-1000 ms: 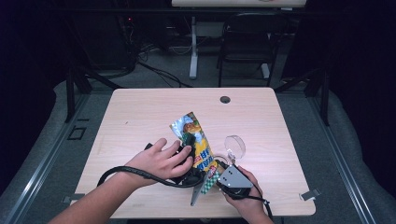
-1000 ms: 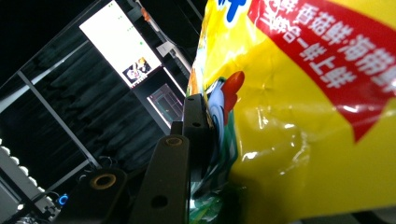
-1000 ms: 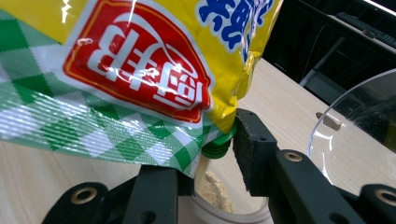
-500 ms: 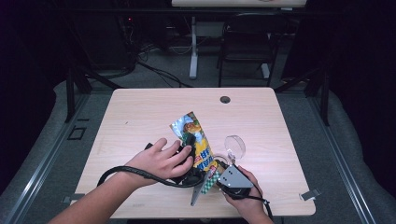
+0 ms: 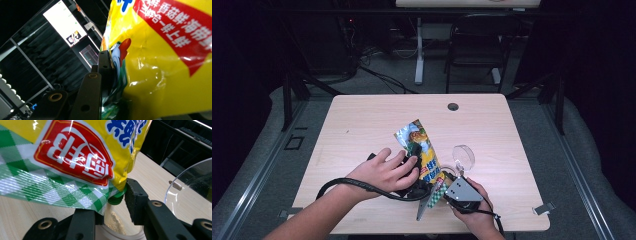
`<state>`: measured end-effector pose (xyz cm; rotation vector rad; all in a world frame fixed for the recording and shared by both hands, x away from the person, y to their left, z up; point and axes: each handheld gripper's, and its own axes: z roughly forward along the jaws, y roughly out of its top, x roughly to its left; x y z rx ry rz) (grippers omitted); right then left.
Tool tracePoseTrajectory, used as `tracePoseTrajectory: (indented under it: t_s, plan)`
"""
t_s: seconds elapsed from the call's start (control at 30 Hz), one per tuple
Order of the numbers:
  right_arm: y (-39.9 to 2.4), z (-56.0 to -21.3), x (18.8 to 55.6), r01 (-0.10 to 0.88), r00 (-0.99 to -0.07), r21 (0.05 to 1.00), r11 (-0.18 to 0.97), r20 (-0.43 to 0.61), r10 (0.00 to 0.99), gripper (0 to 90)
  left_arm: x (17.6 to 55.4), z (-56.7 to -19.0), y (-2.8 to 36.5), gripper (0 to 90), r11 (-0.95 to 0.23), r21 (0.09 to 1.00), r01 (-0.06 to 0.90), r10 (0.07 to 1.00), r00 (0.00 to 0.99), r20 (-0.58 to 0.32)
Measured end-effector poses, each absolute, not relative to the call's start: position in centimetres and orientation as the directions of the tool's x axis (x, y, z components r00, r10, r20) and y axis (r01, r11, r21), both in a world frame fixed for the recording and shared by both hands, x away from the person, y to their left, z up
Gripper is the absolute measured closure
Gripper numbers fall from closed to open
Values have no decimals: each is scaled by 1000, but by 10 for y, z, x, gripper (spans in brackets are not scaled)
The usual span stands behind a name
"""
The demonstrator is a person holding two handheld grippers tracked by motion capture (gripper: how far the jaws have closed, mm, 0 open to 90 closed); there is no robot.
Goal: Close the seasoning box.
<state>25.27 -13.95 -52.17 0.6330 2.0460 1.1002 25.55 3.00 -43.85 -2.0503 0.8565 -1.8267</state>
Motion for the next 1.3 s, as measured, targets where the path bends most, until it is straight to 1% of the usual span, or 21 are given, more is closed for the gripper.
tracePoseTrajectory:
  t_s: [1.3]
  plan:
    - [-140,-521,252,80,-620,855,513,-360,697,702,255,-437,29,820,-788,-564,-247,-589,34,808]
